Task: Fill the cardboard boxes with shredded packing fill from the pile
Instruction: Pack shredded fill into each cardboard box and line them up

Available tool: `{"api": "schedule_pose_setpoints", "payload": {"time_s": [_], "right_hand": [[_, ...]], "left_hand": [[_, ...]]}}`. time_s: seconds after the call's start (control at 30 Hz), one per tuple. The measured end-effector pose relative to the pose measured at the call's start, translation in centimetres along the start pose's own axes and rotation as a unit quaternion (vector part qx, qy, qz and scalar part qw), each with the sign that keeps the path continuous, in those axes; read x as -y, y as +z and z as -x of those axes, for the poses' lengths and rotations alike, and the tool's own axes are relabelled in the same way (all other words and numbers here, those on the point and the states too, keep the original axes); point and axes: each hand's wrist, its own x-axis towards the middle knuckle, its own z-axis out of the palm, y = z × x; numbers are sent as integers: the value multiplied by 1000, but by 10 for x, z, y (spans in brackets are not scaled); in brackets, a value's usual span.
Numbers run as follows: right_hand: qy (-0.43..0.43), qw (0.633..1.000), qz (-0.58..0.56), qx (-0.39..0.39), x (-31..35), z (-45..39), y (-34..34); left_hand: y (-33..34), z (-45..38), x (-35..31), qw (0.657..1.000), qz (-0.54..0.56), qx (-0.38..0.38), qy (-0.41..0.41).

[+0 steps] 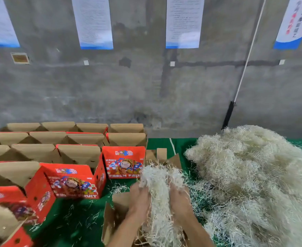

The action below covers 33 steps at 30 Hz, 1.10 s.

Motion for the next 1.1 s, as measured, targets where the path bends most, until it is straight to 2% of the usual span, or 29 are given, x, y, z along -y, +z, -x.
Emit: {"api": "schedule_pose_setpoints", "payload": {"time_s": [0.07, 0.13, 0.17, 0.23, 0.27, 0.3, 0.33, 0.47, 0.57, 0.6, 0.67, 0.7, 0.73, 0.87, 1.0, 1.1], "right_hand": [[-19, 996, 24, -81, 16, -17, -34], [-29, 990, -9, -135, 22, -27, -47], [-26, 993, 0, -119, 22, -24, -38], [-33, 998, 41, -24, 19, -10, 1], [-52, 994, 93, 26, 16, 3, 20], [-73, 986, 144, 50, 13, 7, 30], [-88, 985, 145, 43, 12, 4, 31], [-59, 993, 91, -47, 21, -12, -2], [-53, 997, 15, -61, 14, -15, 0], [-54, 997, 9, -47, 6, -16, 10], [-56, 996, 62, 22, -11, -10, 37], [-60, 994, 81, 42, -18, -7, 45], [-62, 993, 88, 43, -20, -4, 47], [-98, 991, 95, -1, -7, -9, 6], [-157, 978, 113, -75, -12, -5, -2], [-105, 987, 118, 28, -28, 3, 14]], "left_hand": [[-44, -18, -12, 995, 37, -88, -28], [-74, -25, -19, 981, 147, -118, -42], [-70, -16, -31, 988, 122, -84, -39], [-33, 6, -26, 997, 44, 65, -20], [-15, 15, -13, 994, 30, 107, -15], [-4, 18, -6, 994, 43, 99, -15], [-6, 13, 0, 996, 59, 54, -32], [-58, -17, -2, 998, 24, -54, -24], [-68, -18, -4, 981, 147, -103, -70], [-55, -15, -1, 982, 156, -79, -72], [-22, 4, 13, 994, 102, 31, -39], [-11, 13, 24, 996, 62, 62, -28], [-10, 17, 28, 998, 33, 53, -25], [-55, -6, 27, 995, -35, -87, -20], [-62, -1, 26, 989, 56, -134, -12], [-48, 5, 54, 987, 101, -119, -35]]}}
